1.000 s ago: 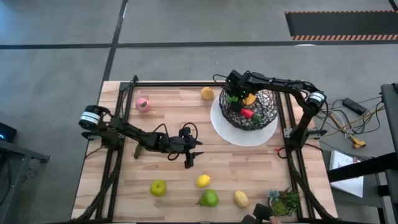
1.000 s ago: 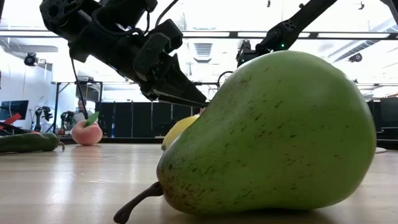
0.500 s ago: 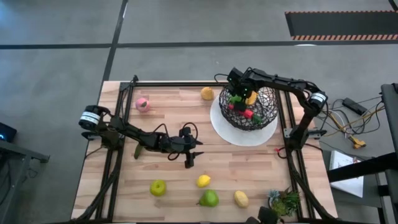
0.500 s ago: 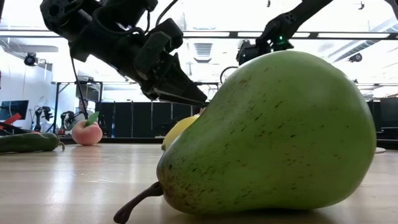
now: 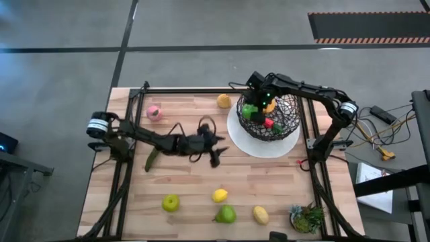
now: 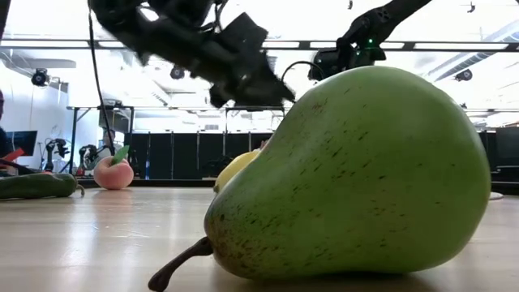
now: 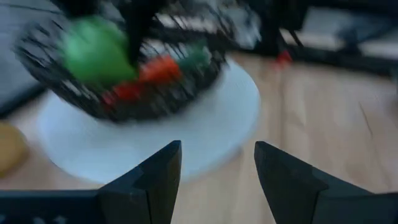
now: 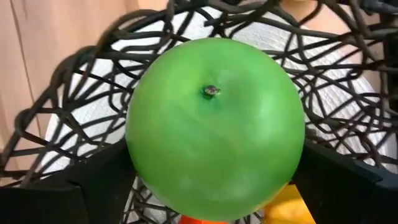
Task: Build produce basket
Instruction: Put the green apple into the black wire basket
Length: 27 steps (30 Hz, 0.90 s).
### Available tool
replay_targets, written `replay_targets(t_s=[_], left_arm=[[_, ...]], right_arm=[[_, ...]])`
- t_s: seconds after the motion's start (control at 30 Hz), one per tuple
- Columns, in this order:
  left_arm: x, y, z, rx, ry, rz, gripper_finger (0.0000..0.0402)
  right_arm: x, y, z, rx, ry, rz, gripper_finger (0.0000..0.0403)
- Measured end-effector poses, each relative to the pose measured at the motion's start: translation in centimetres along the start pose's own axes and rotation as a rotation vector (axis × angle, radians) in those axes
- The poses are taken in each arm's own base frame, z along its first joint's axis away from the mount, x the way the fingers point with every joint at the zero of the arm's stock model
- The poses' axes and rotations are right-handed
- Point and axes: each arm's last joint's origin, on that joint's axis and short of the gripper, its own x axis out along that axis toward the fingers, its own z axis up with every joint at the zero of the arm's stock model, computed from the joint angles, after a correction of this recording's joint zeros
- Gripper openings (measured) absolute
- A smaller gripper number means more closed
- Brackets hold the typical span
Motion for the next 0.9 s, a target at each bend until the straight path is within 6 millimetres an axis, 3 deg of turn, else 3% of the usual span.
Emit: replay_targets(t_s=[0.17,0.3,0.47,0.67,0.9], left_arm=[[2.0,3.5,4.6,-0.011,-0.109,0.032,0.0180],[4.6,6.8,5.7,-0.014,-0.112,0.035,0.0144],[8.4,9.1,5.3,-0.024,-0.090,0.050,0.0083],[12.2,10.2,4.3,-0.030,-0.090,0.083,0.0022],[13.2,10.8,3.6,-0.036,-0.070,0.105,0.0003]], right_arm=[[0.0,0.0,0.0,0.004,-0.003,-0.003,0.0370],[0.0,0.0,0.1,0.000,-0.017,-0.001,0.0370],[0.0,-0.1,0.3,-0.004,-0.037,-0.011,0.0370],[0.0,-0.2,0.4,0.001,-0.043,-0.019,0.0370],[-0.1,-0.2,0.2,0.013,-0.026,-0.024,0.0370]])
